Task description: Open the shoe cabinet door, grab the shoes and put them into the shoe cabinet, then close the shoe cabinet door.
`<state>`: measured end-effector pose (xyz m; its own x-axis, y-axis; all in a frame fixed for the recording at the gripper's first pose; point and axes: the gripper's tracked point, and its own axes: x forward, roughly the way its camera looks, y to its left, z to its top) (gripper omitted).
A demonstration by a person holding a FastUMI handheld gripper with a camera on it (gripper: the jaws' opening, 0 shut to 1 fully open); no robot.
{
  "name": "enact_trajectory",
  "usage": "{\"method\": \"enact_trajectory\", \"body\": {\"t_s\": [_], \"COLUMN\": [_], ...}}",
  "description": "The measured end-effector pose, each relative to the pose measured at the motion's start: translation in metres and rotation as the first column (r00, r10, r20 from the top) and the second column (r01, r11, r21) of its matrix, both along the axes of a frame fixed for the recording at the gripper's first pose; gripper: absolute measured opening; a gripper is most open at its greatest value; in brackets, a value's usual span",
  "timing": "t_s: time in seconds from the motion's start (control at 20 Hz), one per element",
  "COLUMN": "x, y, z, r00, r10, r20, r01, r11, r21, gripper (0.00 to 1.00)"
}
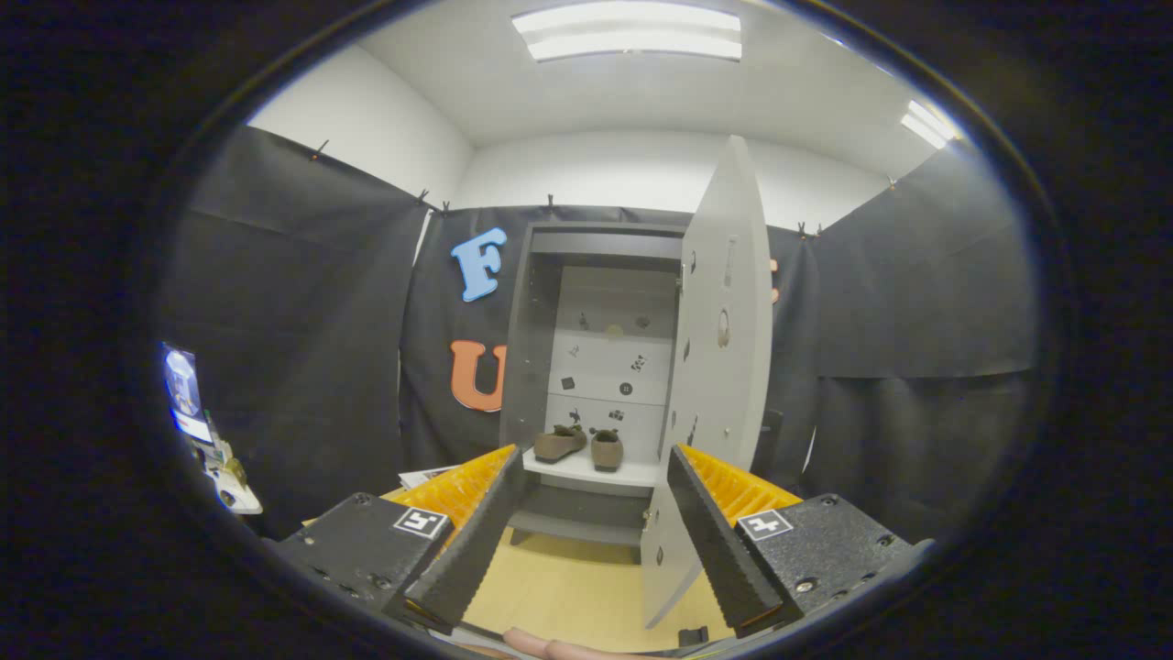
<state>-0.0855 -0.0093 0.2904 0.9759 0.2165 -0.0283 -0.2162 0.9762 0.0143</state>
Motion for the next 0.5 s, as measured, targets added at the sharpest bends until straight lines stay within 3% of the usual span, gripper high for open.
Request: {"method": "enact_trajectory", "body": {"t_s": [0.15, 0.5], "x": [-0.006, 0.005], "y": [-0.032, -0.090], "z": [-0.013, -0.068], "r00": [0.999, 0.997], "r10": [-0.037, -0.030], "r20": [-0.001, -0.069], "r01": [0.037, 0.031], "r11": [0.999, 0.999], "r21": [-0.010, 0.015], "gripper": [1.00, 1.00]}}
